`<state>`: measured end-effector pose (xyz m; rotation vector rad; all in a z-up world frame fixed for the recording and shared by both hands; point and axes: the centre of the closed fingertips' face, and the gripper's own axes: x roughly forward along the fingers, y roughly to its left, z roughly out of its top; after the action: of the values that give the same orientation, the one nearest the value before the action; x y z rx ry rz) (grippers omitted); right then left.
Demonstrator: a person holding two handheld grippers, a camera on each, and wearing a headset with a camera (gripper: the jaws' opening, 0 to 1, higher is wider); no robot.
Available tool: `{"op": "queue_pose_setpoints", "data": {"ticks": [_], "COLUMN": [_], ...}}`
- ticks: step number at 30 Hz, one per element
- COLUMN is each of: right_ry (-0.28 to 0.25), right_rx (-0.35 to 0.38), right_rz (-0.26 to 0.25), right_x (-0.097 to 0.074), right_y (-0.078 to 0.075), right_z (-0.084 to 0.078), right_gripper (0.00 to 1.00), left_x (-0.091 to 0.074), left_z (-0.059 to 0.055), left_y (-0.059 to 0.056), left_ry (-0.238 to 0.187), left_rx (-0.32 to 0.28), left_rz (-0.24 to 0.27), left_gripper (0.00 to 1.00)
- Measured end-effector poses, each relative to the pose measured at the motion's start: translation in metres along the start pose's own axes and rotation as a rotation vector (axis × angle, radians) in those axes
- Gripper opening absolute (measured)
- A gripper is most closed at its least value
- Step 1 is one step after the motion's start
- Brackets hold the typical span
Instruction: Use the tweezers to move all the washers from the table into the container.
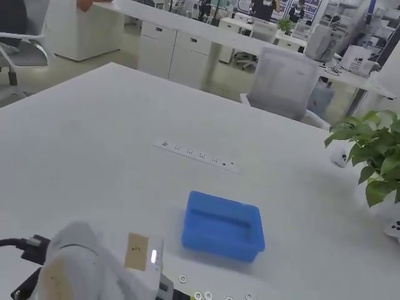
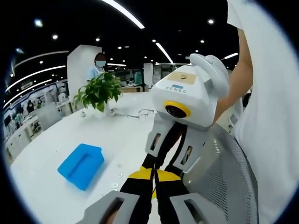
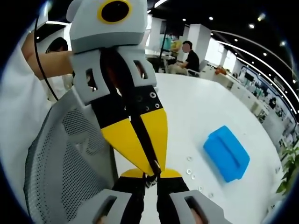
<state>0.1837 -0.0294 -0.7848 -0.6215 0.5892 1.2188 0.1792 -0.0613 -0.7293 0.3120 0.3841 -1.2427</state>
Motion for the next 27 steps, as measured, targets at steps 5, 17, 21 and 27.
{"op": "queue_pose_setpoints", "data": {"ticks": [5, 17, 21, 27], "right_ry": [0.005, -0.04, -0.079, -0.127], "right_rx": [0.007, 0.12, 0.2, 0.284], "right_rz": [-0.006, -0.025, -0.038, -0.051], "right_x": [0.0, 0.001, 0.002, 0.006], "right_y": [-0.006, -0.024, -0.041, -0.069], "right_z": [0.001, 0.004, 0.008, 0.015], "right_gripper": [0.04, 0.03, 0.04, 0.04], "left_x": [-0.004, -0.045, -0.061, -0.077], "left_z": [0.001, -0.027, -0.05, -0.061], "left_y": [0.009, 0.053, 0.065, 0.073], "left_ry": [-0.038, -0.053, -0.039, -0.029], "left_rx": [-0.107, -0.365, -0.46, -0.473], "left_rz": [0.106, 0.472, 0.606, 0.694], "left_gripper": [0.0, 0.62, 0.76, 0.91]}}
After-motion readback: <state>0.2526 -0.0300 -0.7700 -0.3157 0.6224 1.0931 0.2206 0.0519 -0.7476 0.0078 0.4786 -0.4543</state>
